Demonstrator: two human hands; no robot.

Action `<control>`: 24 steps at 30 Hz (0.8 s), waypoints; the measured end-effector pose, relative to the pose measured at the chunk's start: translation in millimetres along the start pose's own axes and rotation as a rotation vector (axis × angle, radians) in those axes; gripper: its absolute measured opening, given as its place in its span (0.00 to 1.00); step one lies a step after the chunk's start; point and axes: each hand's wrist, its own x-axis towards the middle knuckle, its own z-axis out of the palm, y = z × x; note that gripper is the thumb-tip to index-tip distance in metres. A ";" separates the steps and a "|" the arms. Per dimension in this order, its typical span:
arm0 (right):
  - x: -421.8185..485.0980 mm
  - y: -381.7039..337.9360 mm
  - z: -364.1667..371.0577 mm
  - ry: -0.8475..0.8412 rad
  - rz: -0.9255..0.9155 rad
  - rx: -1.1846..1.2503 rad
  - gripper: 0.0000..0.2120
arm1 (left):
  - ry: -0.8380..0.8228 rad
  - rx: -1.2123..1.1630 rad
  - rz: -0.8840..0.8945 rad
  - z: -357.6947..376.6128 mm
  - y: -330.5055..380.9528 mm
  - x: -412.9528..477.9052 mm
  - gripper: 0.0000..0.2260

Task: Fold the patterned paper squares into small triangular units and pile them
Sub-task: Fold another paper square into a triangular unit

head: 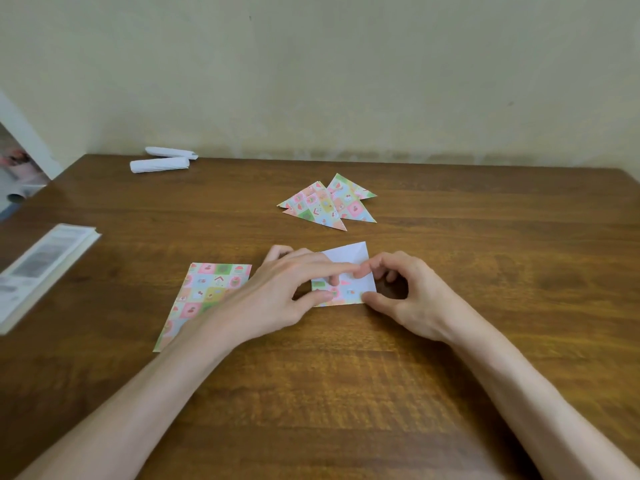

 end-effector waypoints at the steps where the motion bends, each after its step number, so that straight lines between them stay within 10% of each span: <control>1: 0.0 -1.7 -0.7 -0.006 0.004 -0.011 0.14 | -0.004 -0.020 -0.007 0.3 -0.8 0.3 0.23; 20: -3.9 -5.3 -3.3 0.125 -0.020 0.000 0.35 | 0.000 0.054 0.066 -6.8 -15.8 -8.6 0.15; 24: -2.7 -1.2 -0.9 0.217 -0.112 -0.203 0.22 | -0.010 0.002 0.047 -8.1 -18.8 -8.4 0.20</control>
